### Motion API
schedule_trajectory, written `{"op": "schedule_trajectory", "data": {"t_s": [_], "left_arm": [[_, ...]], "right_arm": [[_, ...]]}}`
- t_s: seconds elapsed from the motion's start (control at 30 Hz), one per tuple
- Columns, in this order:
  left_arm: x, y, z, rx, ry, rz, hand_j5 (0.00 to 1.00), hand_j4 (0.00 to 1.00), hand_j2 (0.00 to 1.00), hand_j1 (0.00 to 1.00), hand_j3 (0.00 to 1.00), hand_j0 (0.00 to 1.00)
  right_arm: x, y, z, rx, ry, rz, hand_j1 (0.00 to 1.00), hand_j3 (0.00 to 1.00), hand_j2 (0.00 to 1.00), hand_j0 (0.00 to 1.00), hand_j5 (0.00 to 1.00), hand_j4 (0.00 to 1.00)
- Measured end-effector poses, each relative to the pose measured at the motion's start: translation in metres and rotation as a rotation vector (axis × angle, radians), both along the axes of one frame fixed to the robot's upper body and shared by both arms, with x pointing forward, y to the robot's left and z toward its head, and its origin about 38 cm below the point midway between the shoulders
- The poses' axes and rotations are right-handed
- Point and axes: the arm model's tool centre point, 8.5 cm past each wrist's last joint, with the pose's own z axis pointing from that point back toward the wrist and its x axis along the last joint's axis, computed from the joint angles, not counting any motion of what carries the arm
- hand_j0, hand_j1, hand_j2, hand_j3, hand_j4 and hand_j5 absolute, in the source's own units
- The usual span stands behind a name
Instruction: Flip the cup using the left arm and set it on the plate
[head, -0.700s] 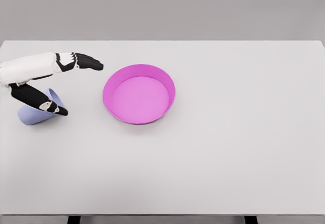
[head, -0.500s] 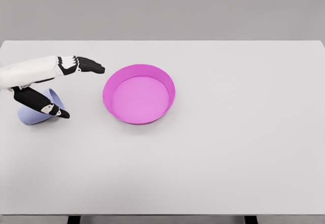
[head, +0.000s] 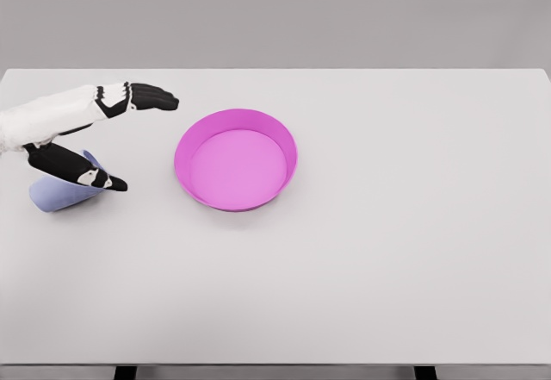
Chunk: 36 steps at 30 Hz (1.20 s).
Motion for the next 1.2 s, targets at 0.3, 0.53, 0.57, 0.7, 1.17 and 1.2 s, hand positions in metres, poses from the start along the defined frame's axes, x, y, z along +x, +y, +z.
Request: {"op": "schedule_trajectory", "data": {"t_s": [0.3, 0.53, 0.57, 0.7, 1.17, 1.2], "left_arm": [[0.002, -0.019, -0.006, -0.049, -0.007, -0.051, 1.0, 1.0, 1.0, 1.0, 1.0, 1.0], [-0.017, 0.018, -0.03, -0.157, 0.212, 0.024, 1.0, 1.0, 1.0, 1.0, 1.0, 1.0], [-0.016, 0.023, -0.024, -0.174, 0.216, 0.04, 1.0, 1.0, 1.0, 1.0, 1.0, 1.0], [-0.009, 0.039, -0.016, -0.208, 0.298, 0.144, 1.0, 1.0, 1.0, 1.0, 1.0, 1.0], [0.011, 0.06, -0.045, 0.044, 0.475, 0.469, 1.0, 1.0, 1.0, 1.0, 1.0, 1.0], [0.011, 0.06, -0.046, 0.055, 0.471, 0.474, 1.0, 1.0, 1.0, 1.0, 1.0, 1.0]], "right_arm": [[0.0, 0.0, 0.0, 0.0, 0.0, 0.001, 1.0, 1.0, 1.0, 1.0, 1.0, 1.0], [0.0, 0.0, 0.0, 0.0, 0.0, 0.001, 1.0, 1.0, 1.0, 1.0, 1.0, 1.0], [0.0, 0.0, 0.0, 0.0, 0.0, 0.001, 1.0, 1.0, 1.0, 1.0, 1.0, 1.0], [0.0, 0.0, 0.0, 0.0, 0.0, 0.001, 1.0, 1.0, 1.0, 1.0, 1.0, 1.0], [0.0, 0.0, 0.0, 0.0, 0.0, 0.001, 1.0, 1.0, 1.0, 1.0, 1.0, 1.0], [0.0, 0.0, 0.0, 0.0, 0.0, 0.001, 1.0, 1.0, 1.0, 1.0, 1.0, 1.0]]}}
